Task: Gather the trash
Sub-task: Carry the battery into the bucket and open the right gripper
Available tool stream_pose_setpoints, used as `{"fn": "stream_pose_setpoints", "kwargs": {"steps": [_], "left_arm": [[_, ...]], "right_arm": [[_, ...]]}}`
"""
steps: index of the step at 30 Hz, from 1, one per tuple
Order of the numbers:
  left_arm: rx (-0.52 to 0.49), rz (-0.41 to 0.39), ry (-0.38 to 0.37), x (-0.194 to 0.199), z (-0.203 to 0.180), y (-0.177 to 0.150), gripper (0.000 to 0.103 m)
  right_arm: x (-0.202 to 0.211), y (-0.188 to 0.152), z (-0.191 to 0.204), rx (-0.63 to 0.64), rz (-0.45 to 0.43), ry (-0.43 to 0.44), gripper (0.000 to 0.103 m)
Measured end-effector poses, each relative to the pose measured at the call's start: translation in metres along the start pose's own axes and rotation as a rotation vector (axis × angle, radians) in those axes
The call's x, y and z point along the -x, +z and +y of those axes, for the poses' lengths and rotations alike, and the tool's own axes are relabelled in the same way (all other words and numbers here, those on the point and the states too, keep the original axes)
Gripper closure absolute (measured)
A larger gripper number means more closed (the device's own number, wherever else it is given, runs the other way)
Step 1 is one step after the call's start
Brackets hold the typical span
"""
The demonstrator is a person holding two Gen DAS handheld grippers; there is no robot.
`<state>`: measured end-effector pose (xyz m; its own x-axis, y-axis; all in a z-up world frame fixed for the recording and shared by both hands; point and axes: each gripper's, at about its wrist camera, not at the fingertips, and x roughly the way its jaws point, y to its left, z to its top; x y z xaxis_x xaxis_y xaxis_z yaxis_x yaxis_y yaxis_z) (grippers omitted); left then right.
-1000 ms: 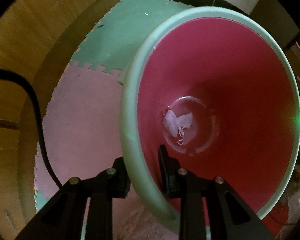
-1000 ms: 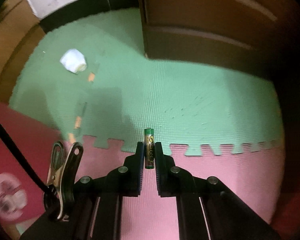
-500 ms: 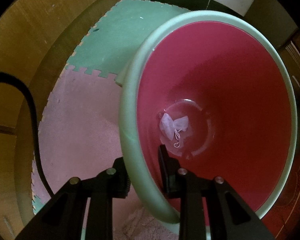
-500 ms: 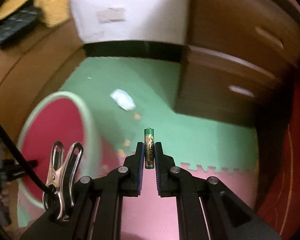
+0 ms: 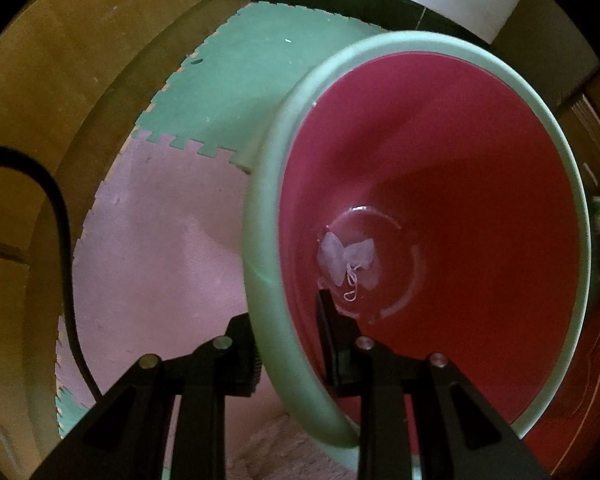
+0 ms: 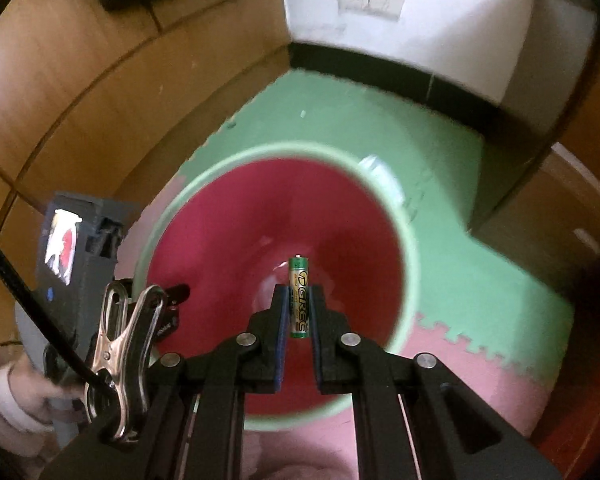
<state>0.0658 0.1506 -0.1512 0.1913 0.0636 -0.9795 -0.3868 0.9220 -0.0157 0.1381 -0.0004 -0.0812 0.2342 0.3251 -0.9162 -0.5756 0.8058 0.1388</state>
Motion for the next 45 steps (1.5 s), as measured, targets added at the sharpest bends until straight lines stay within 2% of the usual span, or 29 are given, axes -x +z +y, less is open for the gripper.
{"fn": "stream_pose_setpoints", "kwargs": {"steps": [7,12,24,30,33,37,45], "left_arm": [[0.019,-0.014,0.002,0.001,0.000,0.001,0.079],[0.019,-0.015,0.006,0.001,-0.001,0.001,0.079],[0.026,-0.022,0.005,0.000,0.002,-0.001,0.080],[0.033,-0.012,0.000,-0.001,0.003,0.001,0.080],[0.032,-0.013,0.000,-0.002,0.003,0.001,0.080],[0.032,-0.010,0.000,-0.003,0.004,0.000,0.080],[0.035,0.002,0.010,-0.008,0.005,-0.003,0.080]], "right_arm": [[-0.033,0.013,-0.002,0.009,0.084,-0.021,0.092],[-0.055,0.014,-0.006,-0.015,0.130,-0.005,0.092],[-0.096,0.021,0.009,0.006,0.247,-0.002,0.092],[-0.097,0.024,0.015,0.015,0.234,0.029,0.092],[-0.095,0.023,0.017,0.021,0.220,0.019,0.087],[-0.091,0.021,0.017,0.002,0.208,0.027,0.085],[-0.058,0.017,0.016,-0.003,0.137,0.058,0.084]]}}
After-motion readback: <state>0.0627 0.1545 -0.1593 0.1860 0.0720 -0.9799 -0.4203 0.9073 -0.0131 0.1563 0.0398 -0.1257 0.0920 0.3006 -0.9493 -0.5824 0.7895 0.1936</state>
